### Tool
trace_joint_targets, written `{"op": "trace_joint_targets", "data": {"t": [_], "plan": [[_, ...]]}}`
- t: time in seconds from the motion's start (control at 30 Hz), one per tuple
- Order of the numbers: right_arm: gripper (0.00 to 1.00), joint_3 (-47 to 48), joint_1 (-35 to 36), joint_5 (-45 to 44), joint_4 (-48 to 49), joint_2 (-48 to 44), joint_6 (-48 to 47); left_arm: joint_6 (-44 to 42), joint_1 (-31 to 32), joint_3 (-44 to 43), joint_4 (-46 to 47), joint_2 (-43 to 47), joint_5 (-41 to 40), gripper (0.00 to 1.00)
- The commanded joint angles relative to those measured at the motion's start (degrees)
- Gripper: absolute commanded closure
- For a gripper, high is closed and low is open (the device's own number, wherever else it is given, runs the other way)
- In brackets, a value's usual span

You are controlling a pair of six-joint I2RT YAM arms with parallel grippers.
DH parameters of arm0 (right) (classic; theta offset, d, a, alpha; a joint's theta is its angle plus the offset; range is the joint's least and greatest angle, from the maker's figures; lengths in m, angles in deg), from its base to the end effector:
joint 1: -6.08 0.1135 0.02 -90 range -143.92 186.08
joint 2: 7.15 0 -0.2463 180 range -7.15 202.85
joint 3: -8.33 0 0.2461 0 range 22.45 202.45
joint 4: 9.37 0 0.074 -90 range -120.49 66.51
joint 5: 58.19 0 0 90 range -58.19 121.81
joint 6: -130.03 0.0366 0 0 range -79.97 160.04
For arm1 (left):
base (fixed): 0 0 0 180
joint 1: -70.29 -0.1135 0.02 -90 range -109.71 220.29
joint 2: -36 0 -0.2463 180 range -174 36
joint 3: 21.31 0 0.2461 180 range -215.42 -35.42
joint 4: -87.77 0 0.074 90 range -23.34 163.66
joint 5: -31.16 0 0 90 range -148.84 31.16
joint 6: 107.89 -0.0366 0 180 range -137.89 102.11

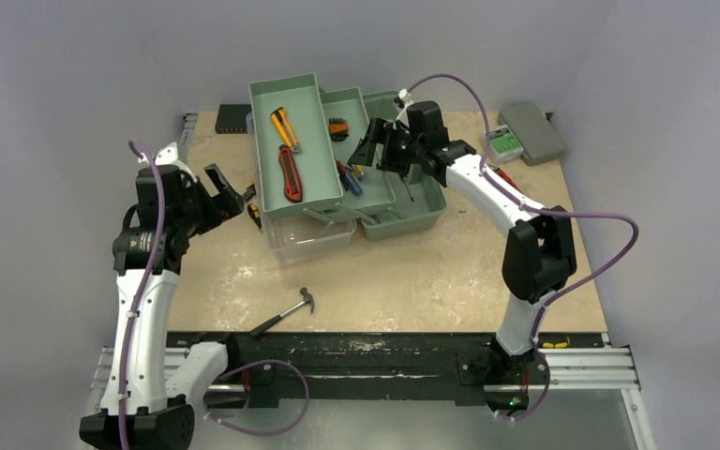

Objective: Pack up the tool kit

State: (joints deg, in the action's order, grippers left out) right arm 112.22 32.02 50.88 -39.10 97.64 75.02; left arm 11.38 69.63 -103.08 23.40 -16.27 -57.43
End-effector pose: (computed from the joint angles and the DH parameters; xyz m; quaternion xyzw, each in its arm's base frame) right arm 0.3746 0.1955 0.2924 -0.0142 0.8606 0.3717 0.3480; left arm 0.1742 0.0011 0.3663 -0.2234 0.8578 -0.1249 0.4457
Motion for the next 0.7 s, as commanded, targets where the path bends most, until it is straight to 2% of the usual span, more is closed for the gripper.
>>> {"op": "trace_joint_targets", "data": {"t": [0.0,0.17,0.33,0.4,0.5,0.6,0.67], "plan": [[0.16,2.99,-0.16,-3.0,-4.57,-6.37,-4.32,2.46,-3.92,2.92,5.33,-0.27,8.38,0.13],[0.16,1.95,-1.04,-7.51,-8.22,-14.1,-7.18,4.72,-4.47,7.83,9.04,-1.3,10.8,0.13],[0.17,-4.43,-3.82,-18.78,-10.94,-20.46,-8.0,11.92,-4.51,18.88,18.66,1.29,12.19,0.13],[0.19,-7.19,-7.01,-21.64,-13.12,-21.39,-6.98,13.75,-4.5,23.3,22.6,1.71,12.68,0.13],[0.2,-14.41,-11.93,-23.64,-10.75,-23.32,-5.34,14.63,-4.51,27.16,27.13,0.74,13.95,0.15],[0.21,-19.46,-12.83,-28.14,-8.49,-22.63,-5.02,15.25,-4.43,30.32,32.23,-1.38,15.3,0.17],[0.22,-20.82,-12.85,-28.13,-7.63,-20.44,-5.13,14.51,-4.51,31.15,34.22,-2.91,15.36,0.21]]}}
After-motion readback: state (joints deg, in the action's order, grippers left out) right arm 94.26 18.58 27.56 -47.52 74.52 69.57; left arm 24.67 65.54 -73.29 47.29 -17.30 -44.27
